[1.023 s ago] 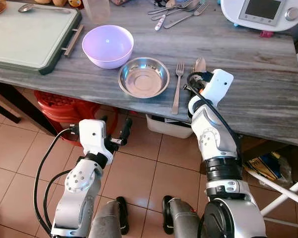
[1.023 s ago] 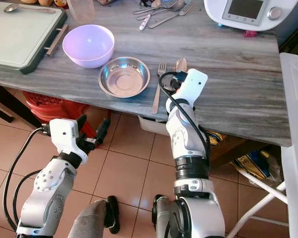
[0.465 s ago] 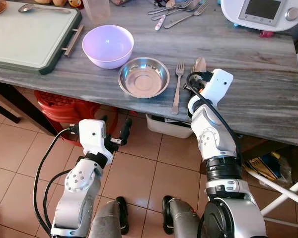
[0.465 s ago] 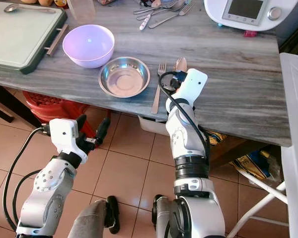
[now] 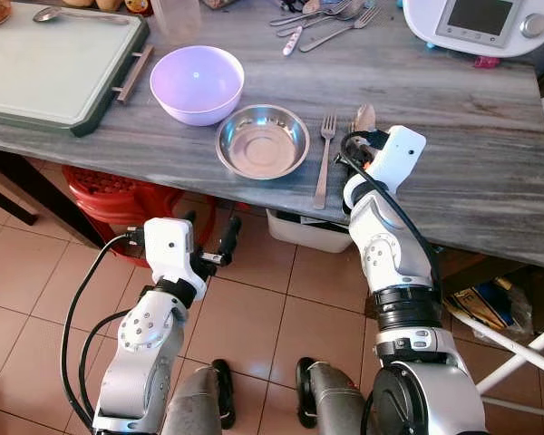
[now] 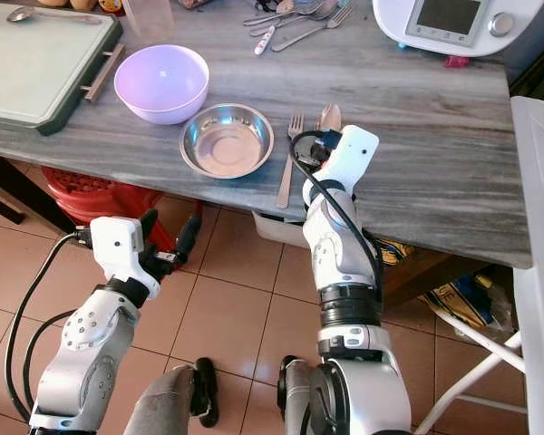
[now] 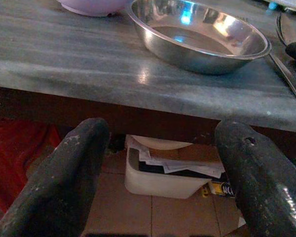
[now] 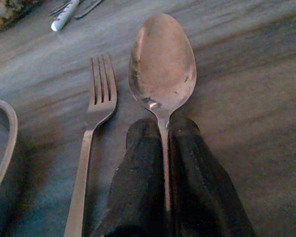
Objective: Setting the table
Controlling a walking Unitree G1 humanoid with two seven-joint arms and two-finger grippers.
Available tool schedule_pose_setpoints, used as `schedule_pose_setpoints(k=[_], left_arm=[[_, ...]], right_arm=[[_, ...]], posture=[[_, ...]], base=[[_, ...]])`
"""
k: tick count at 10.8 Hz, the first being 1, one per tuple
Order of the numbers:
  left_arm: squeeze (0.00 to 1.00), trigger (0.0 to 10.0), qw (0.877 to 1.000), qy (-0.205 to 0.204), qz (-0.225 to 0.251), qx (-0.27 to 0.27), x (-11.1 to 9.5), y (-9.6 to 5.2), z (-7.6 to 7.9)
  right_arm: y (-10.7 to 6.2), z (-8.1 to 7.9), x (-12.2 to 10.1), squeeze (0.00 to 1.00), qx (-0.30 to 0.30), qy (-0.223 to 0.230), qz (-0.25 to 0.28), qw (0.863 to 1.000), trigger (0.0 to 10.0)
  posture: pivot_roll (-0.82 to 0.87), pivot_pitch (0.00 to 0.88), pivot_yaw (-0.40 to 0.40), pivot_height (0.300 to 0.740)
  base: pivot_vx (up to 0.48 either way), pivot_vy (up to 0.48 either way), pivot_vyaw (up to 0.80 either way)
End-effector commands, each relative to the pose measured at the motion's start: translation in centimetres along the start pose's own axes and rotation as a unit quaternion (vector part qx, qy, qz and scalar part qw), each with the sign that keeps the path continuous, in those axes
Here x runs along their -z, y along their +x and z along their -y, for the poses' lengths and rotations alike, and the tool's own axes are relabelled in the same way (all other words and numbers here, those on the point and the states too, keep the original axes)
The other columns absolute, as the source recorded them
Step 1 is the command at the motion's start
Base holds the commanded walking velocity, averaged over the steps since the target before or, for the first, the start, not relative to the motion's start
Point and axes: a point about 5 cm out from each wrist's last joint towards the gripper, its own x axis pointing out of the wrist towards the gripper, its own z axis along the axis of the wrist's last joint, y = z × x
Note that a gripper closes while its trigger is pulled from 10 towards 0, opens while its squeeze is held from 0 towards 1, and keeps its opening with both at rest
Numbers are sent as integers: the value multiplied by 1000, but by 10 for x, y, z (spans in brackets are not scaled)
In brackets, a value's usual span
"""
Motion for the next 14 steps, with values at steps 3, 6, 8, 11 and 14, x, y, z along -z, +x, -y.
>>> schedule_pose_setpoints(k=[3,6,8,11,14], left_arm=[[0,10000,1000,6,-8,-1,2,-1,1],[0,10000,1000,6,-7,-1,2,0,1],[0,10000,1000,6,-6,-2,2,1,1],[0,10000,1000,6,-3,-2,1,3,0],[0,10000,1000,7,4,-4,-2,4,0]], right_arm=[[-1,2,11,0,5,-12,-20,1000,10000],[-2,6,6,0,5,-26,-6,1000,10000],[-4,4,-3,0,-8,-54,22,998,10000],[-8,3,-15,0,-30,-73,69,995,10000],[-11,-8,-28,0,-69,-85,116,987,10000]], posture=[[-36,264,1,740],[-36,261,1,740],[-36,258,1,740],[-38,251,2,740],[-31,243,1,740]], base=[[0,0,0],[0,0,0],[0,0,0],[0,0,0],[0,0,0]])
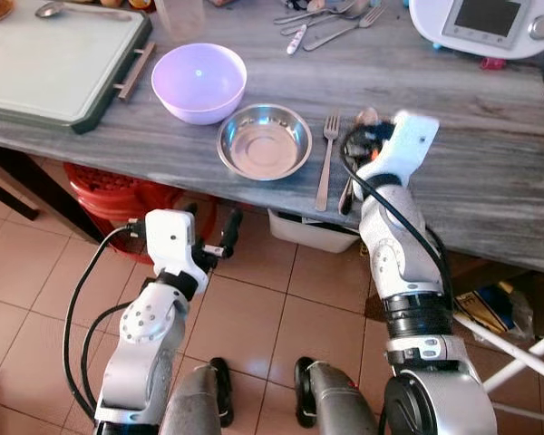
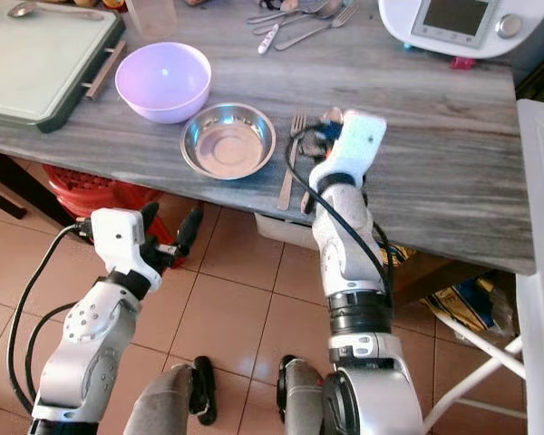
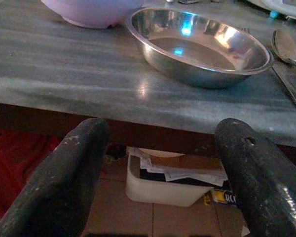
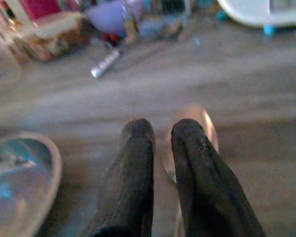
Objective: Setting the table
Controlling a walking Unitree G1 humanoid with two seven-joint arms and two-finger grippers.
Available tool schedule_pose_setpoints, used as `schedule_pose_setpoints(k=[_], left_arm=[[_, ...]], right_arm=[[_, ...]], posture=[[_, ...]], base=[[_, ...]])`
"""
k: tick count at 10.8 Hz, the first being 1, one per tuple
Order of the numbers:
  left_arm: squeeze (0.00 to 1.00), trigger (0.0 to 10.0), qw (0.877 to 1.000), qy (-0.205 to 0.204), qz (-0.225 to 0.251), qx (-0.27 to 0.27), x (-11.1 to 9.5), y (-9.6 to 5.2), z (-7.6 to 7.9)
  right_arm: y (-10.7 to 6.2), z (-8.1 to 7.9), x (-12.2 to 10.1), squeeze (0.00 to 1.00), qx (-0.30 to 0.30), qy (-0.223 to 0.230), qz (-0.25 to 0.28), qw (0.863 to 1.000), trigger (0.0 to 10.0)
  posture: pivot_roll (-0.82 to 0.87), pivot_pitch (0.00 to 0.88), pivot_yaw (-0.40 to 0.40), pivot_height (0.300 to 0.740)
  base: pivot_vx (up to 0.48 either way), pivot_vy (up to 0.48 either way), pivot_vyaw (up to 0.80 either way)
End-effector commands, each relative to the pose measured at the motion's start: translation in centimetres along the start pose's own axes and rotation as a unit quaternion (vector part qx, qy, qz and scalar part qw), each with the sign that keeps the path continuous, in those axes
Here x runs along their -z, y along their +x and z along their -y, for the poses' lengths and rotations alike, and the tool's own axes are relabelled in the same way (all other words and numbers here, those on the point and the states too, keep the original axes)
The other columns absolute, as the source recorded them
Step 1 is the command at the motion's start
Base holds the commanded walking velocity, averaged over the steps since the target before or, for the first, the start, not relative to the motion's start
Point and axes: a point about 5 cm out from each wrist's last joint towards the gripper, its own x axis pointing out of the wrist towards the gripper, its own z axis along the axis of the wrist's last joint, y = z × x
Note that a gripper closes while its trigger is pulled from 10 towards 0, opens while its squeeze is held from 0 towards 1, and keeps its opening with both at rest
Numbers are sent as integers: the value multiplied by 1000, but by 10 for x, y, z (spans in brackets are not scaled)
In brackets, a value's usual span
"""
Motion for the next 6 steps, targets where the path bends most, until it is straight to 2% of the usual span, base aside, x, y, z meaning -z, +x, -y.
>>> schedule_pose_setpoints(k=[1,3,4,5,6], left_arm=[[0,10000,1000,2,-8,-11,4,-3,-2],[0,10000,1000,-7,1,-21,1,-4,-4],[0,10000,999,-5,0,-39,0,-2,-7],[0,10000,998,2,-4,-64,-1,0,-11],[0,10000,997,1,-4,-73,-1,2,-13]], right_arm=[[-4,-2,-9,0,-14,-21,28,999,10000],[-15,3,-20,0,-27,-80,68,994,10000],[-22,9,-24,0,-28,-124,84,988,10000],[-34,23,-22,0,-15,-163,83,983,10000],[-45,35,-14,0,-1,-167,64,984,10000]], posture=[[-30,240,1,740],[-33,234,1,740],[-33,234,1,740],[-41,227,1,740],[-47,224,1,740]], base=[[0,0,0],[0,0,0],[0,0,0],[0,0,0],[0,0,0]])
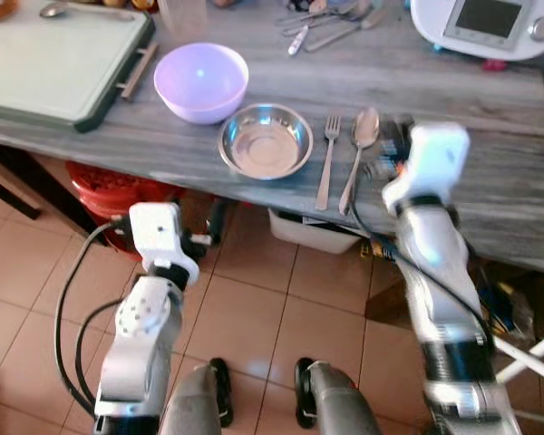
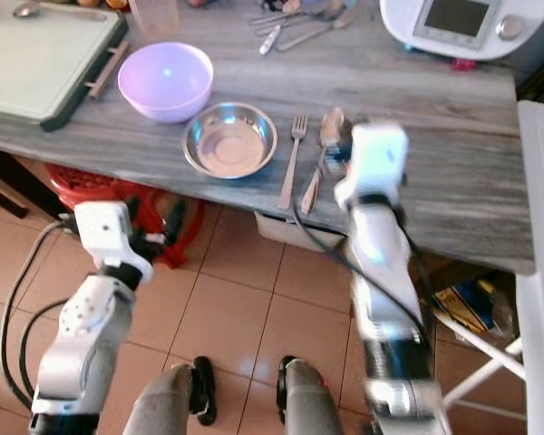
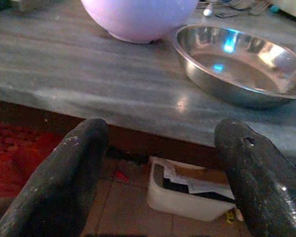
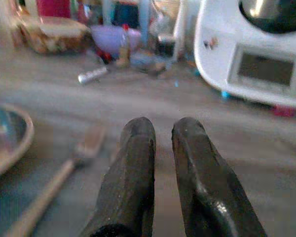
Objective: Setting the table
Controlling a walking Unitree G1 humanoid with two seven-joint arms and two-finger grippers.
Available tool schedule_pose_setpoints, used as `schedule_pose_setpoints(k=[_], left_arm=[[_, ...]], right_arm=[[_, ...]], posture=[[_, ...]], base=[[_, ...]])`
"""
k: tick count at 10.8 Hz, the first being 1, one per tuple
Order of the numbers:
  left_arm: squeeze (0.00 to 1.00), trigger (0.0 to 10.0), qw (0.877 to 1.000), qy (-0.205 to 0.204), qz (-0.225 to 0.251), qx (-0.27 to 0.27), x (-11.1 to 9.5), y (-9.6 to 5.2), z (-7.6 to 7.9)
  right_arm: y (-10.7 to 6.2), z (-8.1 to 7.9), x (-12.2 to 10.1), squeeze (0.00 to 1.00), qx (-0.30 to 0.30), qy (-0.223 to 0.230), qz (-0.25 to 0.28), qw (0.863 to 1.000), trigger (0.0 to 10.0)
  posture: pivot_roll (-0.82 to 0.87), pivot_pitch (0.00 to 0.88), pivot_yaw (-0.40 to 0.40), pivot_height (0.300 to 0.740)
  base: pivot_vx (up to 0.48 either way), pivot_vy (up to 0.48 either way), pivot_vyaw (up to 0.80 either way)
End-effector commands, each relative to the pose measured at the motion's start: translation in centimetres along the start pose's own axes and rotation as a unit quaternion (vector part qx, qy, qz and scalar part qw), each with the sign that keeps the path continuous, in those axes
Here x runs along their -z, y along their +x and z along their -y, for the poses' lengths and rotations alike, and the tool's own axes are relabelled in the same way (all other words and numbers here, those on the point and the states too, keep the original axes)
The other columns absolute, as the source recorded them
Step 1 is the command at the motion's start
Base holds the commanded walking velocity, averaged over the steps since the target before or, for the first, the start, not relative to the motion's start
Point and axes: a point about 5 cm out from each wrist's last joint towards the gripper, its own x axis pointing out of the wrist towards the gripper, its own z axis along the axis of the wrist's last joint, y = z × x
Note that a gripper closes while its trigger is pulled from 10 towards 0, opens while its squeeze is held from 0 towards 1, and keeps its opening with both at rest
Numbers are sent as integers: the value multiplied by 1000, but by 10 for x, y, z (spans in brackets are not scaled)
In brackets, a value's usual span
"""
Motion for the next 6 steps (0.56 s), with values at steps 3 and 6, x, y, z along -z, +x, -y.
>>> schedule_pose_setpoints(k=[3,6], left_arm=[[0,10000,1000,-1,-13,-8,5,1,0],[0,10000,1000,3,-13,-9,5,2,0]], right_arm=[[-17,-2,2,1000,3,16,-12,1000,10000],[-17,-4,3,1000,1,23,-19,1000,10000]], posture=[[-54,217,4,740],[-48,212,5,740]], base=[[0,0,0],[0,0,0]])
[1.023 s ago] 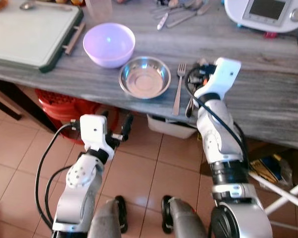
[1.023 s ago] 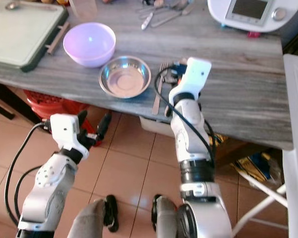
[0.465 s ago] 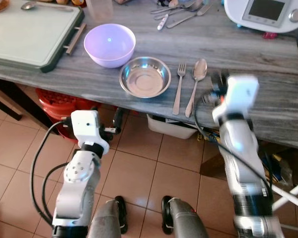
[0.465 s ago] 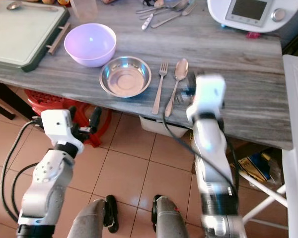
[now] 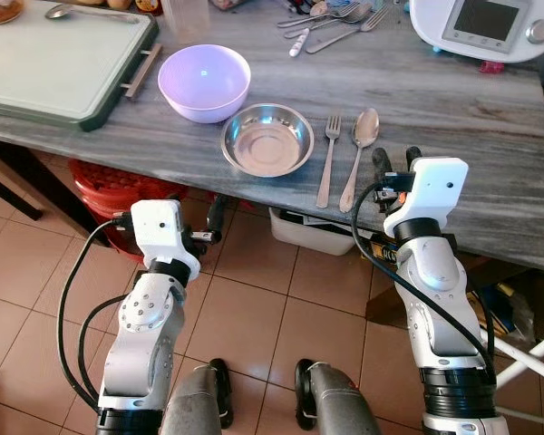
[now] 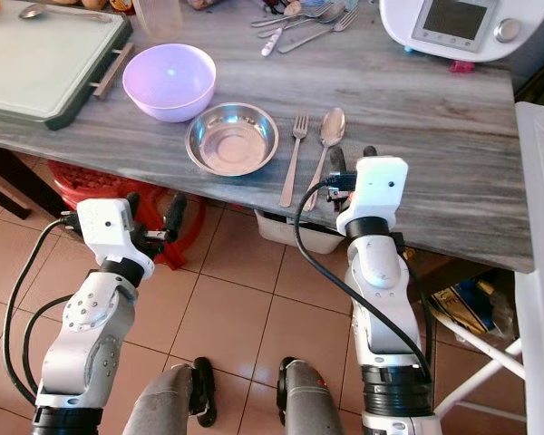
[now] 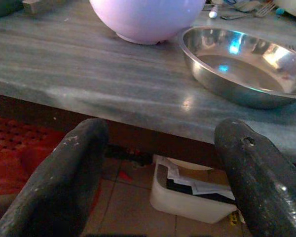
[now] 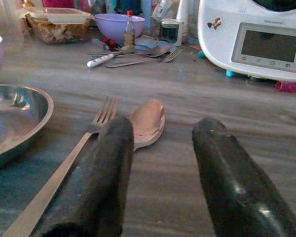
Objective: Setting the table
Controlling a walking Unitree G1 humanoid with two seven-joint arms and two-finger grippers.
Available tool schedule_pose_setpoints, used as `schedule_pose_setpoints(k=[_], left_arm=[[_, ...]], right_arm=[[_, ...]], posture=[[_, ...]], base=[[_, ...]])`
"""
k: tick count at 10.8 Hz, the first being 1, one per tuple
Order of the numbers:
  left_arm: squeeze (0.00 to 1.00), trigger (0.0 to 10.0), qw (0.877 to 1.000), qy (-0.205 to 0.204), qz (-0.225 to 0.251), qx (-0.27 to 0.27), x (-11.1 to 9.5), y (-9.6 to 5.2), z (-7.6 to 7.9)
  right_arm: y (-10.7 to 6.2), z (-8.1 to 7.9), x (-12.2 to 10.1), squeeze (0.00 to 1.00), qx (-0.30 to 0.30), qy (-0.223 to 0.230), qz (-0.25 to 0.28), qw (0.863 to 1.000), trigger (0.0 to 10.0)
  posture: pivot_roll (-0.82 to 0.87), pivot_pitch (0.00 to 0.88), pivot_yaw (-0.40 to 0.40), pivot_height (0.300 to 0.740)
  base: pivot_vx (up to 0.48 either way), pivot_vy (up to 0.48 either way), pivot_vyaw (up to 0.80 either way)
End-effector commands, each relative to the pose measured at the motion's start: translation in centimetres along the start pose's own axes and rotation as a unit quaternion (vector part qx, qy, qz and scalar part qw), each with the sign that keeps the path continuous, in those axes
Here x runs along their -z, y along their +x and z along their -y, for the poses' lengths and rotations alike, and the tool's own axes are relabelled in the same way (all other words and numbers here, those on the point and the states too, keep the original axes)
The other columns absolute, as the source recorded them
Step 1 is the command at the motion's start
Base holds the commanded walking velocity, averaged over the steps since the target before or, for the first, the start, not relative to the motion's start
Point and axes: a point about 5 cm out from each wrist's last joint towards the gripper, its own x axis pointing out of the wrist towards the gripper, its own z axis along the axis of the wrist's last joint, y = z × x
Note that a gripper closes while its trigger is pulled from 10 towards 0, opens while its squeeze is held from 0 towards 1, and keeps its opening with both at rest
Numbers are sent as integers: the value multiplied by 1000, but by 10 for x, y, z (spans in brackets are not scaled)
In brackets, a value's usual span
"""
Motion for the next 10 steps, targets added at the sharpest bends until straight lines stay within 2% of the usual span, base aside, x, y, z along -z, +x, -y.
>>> schedule_pose_setpoints(k=[1,2,3,4,10], left_arm=[[0,10000,1000,1,-11,-4,4,-2,0],[0,10000,1000,1,-13,-4,5,-3,0],[0,10000,1000,1,-14,-2,5,-4,0],[0,10000,1000,1,-15,-2,6,-4,1],[0,10000,1000,0,-16,-1,6,-4,1]], right_arm=[[-1,2,-4,1000,2,2,4,1000,10000],[-1,3,-3,1000,3,0,2,1000,10000],[-2,3,-3,584,2,-2,-1,1000,10000],[-3,1,-2,0,-4,-5,-3,1000,10000],[-1,0,-2,0,-6,-12,-7,1000,10000]], posture=[[-47,214,5,740],[-48,216,5,740],[-48,218,6,740],[-49,222,5,740],[-50,224,2,740]], base=[[0,0,0],[0,0,0],[0,0,0],[0,0,0],[0,0,0]])
